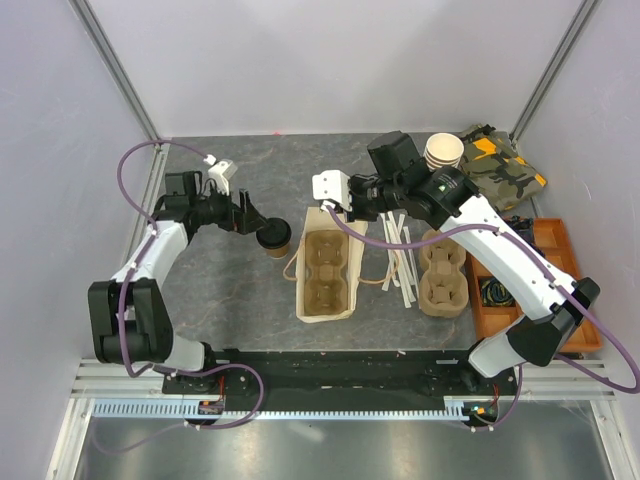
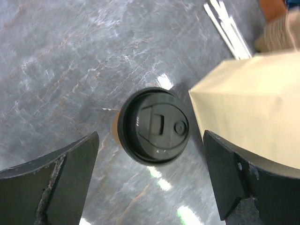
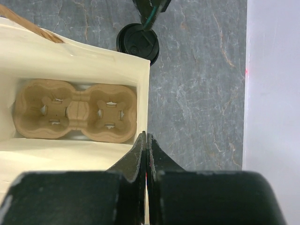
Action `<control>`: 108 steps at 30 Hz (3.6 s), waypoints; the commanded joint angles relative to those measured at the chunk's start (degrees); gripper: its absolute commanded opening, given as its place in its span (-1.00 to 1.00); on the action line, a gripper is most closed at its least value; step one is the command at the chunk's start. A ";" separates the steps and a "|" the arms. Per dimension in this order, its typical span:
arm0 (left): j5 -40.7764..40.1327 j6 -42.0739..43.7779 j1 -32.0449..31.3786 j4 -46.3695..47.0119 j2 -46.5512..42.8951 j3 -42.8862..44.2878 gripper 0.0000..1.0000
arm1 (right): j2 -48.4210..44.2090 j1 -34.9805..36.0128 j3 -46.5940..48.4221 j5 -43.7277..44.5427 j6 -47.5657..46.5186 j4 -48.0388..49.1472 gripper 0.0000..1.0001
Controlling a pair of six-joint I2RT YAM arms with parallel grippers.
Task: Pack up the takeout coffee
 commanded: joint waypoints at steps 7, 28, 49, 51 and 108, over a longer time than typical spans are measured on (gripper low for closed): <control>-0.10 37.58 -3.36 -16.60 -2.39 8.44 0.99 | -1.88 0.21 -1.36 0.58 3.84 0.25 -1.00; -23.77 18.96 -15.77 -40.52 9.22 39.03 0.99 | -1.18 0.29 -2.24 3.05 6.83 0.52 -1.00; -33.72 18.86 -22.28 -48.96 19.59 43.35 0.99 | -1.97 0.29 -3.29 3.31 5.87 1.40 -1.00; -34.33 18.95 -22.37 -48.69 20.47 43.00 0.99 | -2.06 0.29 -3.47 3.31 5.78 1.48 -1.00; -39.43 18.60 -24.92 -39.38 19.86 33.77 0.81 | -1.18 0.21 -2.33 5.24 5.87 -0.80 -1.00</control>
